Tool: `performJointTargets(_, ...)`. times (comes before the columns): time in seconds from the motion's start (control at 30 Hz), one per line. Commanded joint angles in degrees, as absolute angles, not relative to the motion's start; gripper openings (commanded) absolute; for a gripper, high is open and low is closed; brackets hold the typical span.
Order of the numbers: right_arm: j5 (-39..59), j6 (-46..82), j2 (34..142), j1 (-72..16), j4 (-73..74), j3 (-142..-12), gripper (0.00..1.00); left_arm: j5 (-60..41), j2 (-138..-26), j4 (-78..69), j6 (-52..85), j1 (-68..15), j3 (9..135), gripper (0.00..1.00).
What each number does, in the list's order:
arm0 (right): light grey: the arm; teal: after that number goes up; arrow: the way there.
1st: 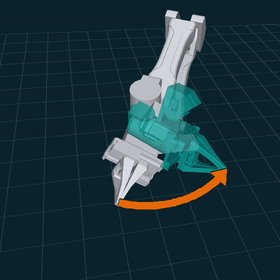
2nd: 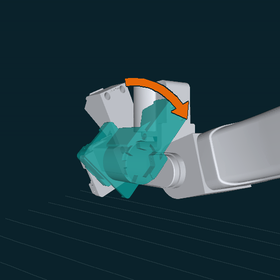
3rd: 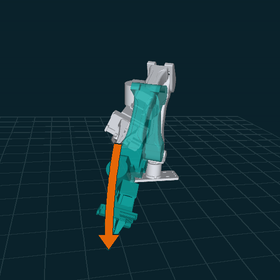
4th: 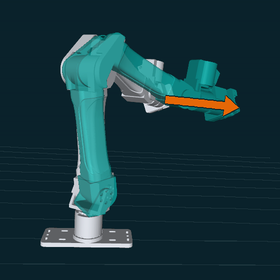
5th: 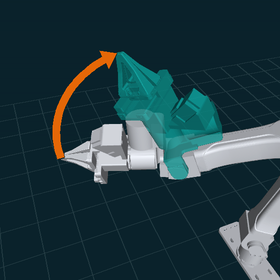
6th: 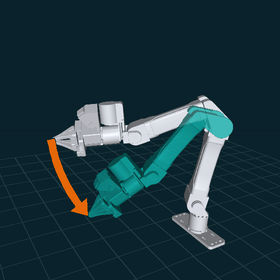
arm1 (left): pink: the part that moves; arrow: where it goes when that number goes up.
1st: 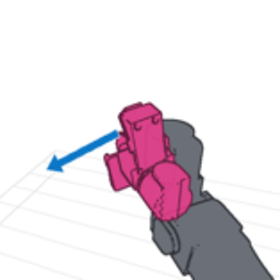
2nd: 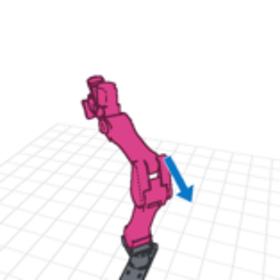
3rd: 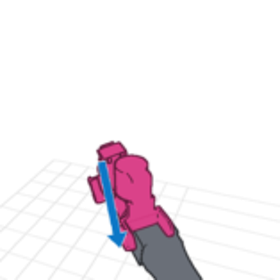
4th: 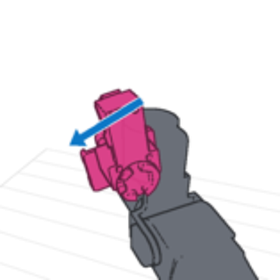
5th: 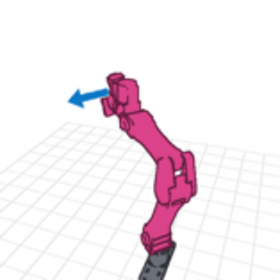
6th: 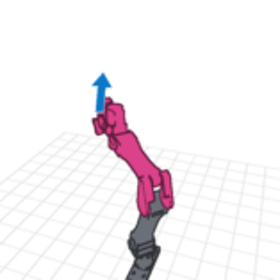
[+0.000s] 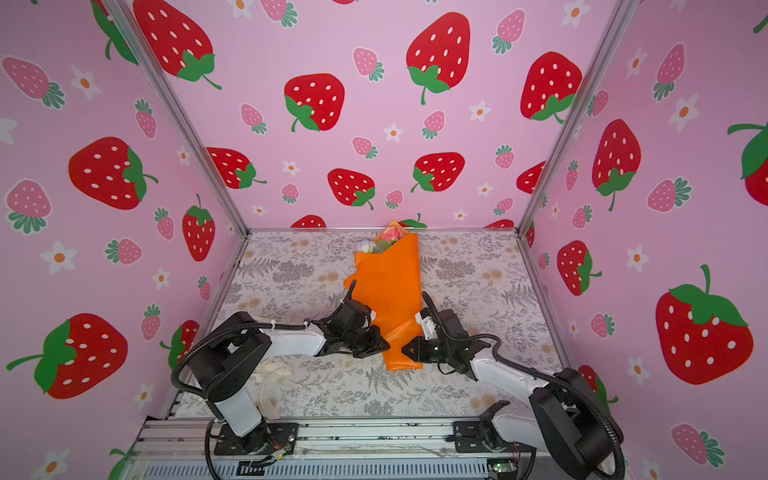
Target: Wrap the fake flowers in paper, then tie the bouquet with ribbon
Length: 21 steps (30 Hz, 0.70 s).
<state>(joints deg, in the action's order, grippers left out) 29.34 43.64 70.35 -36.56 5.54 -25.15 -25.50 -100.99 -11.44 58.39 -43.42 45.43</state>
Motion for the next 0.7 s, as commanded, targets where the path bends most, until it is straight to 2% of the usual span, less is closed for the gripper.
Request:
performJointTargets(0.0,27.86,42.75,73.11,-35.2,3.65,-25.34,0.19,-25.35,-100.51,-10.03,57.39,-43.68,45.72,0.12)
performJointTargets(0.13,25.78,42.26,76.02,-35.24,2.41,-23.14,0.18,-25.49,-97.76,-9.74,55.33,-44.21,46.67,0.13)
performJointTargets(0.27,25.75,43.25,76.2,-35.24,4.6,-19.7,0.18,-26.18,-96.0,-1.75,48.83,-45.89,53.13,0.15)
performJointTargets(0.4,27.47,44.48,76.02,-35.24,7.16,-19.23,0.18,-30.34,-100.18,0.84,46.93,-47.24,58.23,0.16)
performJointTargets(0.67,30.5,43.81,74.27,-32.48,6.72,-23.62,0.18,-30.64,-105.35,-3.65,51.93,-47.77,54.86,0.14)
